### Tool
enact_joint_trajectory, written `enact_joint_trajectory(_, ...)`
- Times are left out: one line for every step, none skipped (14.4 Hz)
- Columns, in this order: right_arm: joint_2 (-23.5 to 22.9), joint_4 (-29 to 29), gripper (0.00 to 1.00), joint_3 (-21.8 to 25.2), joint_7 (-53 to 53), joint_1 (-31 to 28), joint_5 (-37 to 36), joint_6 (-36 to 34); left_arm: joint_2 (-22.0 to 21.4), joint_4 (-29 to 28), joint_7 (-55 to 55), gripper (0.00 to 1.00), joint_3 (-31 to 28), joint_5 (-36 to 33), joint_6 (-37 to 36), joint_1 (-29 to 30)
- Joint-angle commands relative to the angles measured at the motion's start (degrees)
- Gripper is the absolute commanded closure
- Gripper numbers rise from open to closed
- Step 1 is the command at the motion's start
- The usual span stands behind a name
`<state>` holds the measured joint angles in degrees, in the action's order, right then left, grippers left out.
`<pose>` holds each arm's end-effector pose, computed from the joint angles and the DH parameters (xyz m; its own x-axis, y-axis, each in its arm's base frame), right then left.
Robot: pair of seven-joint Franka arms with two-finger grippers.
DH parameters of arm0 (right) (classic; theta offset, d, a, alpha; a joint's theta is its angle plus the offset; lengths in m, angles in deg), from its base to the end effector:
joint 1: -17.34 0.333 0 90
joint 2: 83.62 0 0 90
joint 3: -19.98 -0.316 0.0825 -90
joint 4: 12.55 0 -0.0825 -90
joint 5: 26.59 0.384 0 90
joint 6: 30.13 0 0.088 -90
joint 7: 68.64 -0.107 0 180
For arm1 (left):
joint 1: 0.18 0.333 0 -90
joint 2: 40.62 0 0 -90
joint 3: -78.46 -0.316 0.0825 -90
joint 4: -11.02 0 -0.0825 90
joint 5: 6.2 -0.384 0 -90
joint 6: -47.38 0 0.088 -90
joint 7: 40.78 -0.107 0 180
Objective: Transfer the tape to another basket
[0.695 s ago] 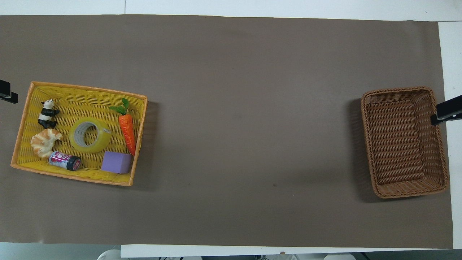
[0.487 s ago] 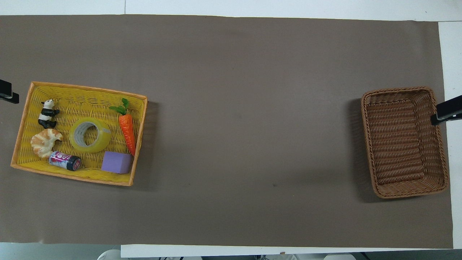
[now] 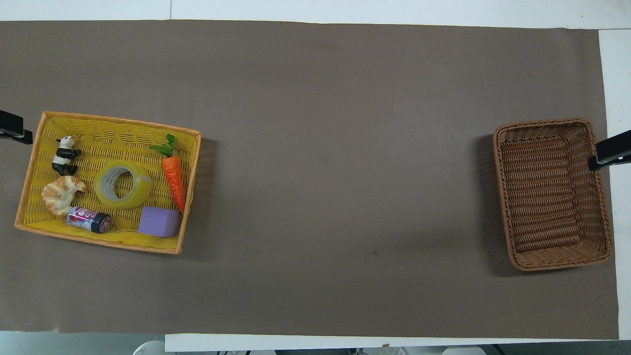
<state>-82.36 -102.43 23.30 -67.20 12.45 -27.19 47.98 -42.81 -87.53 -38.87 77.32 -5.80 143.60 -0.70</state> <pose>0.5188 -0.0765 0.6212 0.9762 -0.1174 -0.1826 -0.1185 -0.9929 0.0046 0.5489 0.0054 0.5842 0.9990 0.0449 -0.0027 0.0449 -0.9990 0.0076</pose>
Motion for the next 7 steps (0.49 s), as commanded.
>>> enact_joint_trajectory(1.3, -1.4, 0.0, -0.2, 1.0, -0.5, 0.2, 0.5, -9.2, -21.7, 0.1, 0.0, -0.1, -0.9, 19.4, -1.1)
enact_joint_trajectory(1.3, -1.4, 0.0, -0.2, 1.1, -0.5, 0.2, 0.5, -9.6, -24.2, -0.4, 0.0, -0.1, -0.9, 20.1, -0.5)
enact_joint_trajectory(1.3, -1.4, 0.0, -0.2, 1.0, -0.5, 0.2, 0.5, -9.3, -25.5, -2.5, 0.0, -0.2, -0.9, 20.5, -0.1)
enact_joint_trajectory(1.3, -1.4, 0.0, -0.2, 1.0, -0.5, 0.2, 0.5, -8.9, -27.2, -5.4, 0.0, -0.2, -0.9, 21.4, 0.9)
enact_joint_trajectory(1.3, -1.4, 0.0, -0.2, 1.0, -0.5, 0.2, 0.5, -7.8, -28.9, -7.3, 0.0, -0.2, -0.9, 23.5, 1.6)
enact_joint_trajectory(1.3, -1.4, 0.0, -0.2, 1.0, -0.5, 0.2, 0.5, -6.5, -30.7, -7.5, 0.0, -0.2, -0.9, 26.7, 1.6)
enact_joint_trajectory(1.3, -1.4, 0.0, -0.2, 1.0, -0.5, 0.2, 0.5, -5.0, -32.6, -7.5, 0.0, -0.2, -0.9, 30.8, 1.6)
